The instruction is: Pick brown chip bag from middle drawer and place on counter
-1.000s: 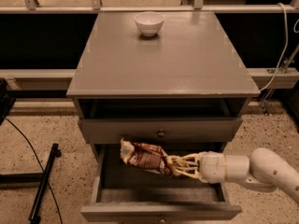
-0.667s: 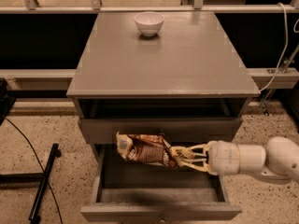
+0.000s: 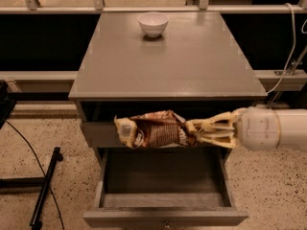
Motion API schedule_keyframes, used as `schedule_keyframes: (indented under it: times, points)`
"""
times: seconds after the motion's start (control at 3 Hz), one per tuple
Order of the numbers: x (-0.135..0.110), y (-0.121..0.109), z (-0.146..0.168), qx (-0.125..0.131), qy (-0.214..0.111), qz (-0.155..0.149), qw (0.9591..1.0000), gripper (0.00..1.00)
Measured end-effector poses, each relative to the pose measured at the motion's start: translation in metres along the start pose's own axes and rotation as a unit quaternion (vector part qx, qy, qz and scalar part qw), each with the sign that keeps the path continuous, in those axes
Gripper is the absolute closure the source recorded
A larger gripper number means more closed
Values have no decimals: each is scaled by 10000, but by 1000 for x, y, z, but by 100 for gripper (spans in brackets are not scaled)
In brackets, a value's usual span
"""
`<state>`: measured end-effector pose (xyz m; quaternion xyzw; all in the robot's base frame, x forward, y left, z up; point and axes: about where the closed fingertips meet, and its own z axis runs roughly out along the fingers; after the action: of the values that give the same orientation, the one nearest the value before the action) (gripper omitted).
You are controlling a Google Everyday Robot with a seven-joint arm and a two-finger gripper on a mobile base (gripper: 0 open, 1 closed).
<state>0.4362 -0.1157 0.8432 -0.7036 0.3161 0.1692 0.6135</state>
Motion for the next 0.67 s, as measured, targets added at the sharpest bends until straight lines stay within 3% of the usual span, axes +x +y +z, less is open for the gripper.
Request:
schedule_keyframes:
  times: [0.33, 0.67]
  points:
    - [-23, -55, -19, 22, 227, -325, 9992, 100]
    - [-24, -125, -34, 150, 561, -455, 9973, 100]
